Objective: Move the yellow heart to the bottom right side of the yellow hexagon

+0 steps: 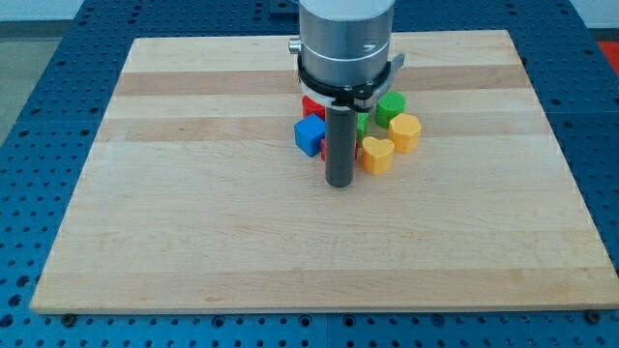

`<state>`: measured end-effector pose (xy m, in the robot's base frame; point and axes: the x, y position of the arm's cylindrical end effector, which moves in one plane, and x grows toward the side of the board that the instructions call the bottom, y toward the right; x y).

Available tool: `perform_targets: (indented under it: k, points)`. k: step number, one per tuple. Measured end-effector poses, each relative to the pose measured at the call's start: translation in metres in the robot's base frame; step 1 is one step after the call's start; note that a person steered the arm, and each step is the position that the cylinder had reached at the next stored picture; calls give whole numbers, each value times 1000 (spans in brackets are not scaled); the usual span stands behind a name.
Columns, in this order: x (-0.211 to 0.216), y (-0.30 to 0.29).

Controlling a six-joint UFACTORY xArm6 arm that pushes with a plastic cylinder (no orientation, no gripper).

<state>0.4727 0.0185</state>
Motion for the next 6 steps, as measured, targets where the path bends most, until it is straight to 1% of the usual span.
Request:
perform_targets:
  k: [2,6]
  points:
    - [-4,0]
    - [-40,97]
